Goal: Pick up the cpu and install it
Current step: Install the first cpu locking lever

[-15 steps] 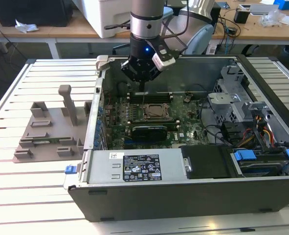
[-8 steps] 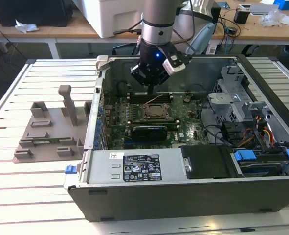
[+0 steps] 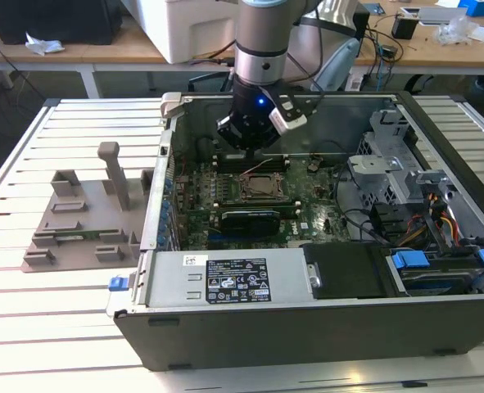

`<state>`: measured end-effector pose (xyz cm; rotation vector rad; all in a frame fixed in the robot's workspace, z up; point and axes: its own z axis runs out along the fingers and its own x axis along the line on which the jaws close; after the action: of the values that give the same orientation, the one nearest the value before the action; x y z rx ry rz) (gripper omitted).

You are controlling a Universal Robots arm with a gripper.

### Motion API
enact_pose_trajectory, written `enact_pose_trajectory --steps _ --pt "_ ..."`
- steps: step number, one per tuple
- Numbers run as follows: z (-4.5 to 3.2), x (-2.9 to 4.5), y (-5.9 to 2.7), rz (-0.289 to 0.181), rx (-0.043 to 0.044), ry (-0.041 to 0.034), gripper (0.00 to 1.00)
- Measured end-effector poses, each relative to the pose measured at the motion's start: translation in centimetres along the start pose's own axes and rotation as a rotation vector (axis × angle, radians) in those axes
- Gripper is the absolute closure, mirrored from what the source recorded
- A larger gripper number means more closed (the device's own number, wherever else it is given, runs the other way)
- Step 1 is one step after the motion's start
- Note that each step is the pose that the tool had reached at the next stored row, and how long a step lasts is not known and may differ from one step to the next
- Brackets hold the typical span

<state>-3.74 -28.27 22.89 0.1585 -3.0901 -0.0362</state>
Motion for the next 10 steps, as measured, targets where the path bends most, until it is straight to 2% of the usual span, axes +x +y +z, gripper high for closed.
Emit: enact_pose_trajectory --steps 6,10 --pt "0.7 0.0 -0.02 0.0 -0.0001 -0.0001 0.89" --pt "0.82 0.1 0.13 -0.001 0.0 0.0 0.89"
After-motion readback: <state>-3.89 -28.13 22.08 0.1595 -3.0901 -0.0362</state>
